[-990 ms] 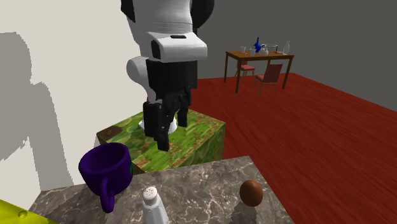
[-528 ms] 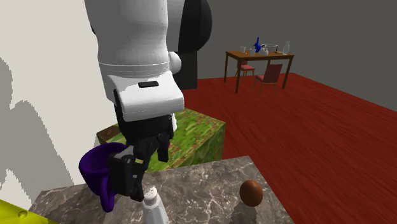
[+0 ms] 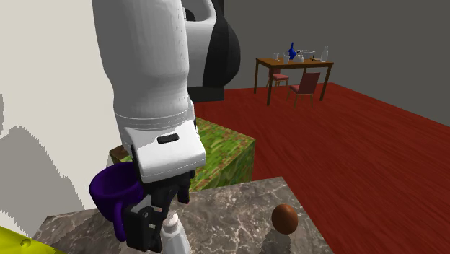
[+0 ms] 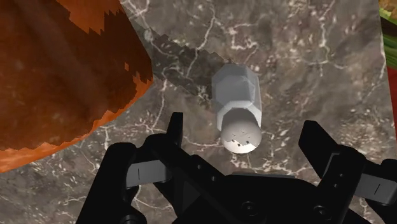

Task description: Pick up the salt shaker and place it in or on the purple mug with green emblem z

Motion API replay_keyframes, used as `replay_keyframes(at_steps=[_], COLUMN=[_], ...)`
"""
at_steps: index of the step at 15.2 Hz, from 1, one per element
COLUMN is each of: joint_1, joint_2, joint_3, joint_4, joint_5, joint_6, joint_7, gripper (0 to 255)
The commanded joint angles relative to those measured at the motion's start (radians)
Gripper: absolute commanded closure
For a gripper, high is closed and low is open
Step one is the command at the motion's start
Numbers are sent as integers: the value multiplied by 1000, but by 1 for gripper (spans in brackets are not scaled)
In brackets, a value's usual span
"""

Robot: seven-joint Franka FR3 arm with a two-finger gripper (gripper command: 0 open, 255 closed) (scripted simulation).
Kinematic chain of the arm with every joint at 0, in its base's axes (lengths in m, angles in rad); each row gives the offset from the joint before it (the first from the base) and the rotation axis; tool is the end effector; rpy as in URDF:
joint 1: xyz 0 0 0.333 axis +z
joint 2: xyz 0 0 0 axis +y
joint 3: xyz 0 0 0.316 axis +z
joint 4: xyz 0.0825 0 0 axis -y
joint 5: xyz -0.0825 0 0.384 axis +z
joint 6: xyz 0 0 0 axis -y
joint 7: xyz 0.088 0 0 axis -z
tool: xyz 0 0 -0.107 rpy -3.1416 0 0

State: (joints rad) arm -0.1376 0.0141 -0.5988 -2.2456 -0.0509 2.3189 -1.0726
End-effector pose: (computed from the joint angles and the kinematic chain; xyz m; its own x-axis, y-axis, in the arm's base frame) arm 0.3922 -0.3564 0.3671 0.9324 0.3611 -0.0126 0.3610 -0.9295 0.0759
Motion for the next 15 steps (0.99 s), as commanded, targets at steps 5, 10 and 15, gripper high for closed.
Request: replay_keyframes(at_steps=[5,10,15], joint_1=[0,0,0], joint_2=[11,11,10], joint_3=[0,0,0], joint_4=[-3,-3,-3], joint_5=[8,8,8], joint_6=[12,12,12], joint_7=[-4,-4,-4], gripper=[0,255,255])
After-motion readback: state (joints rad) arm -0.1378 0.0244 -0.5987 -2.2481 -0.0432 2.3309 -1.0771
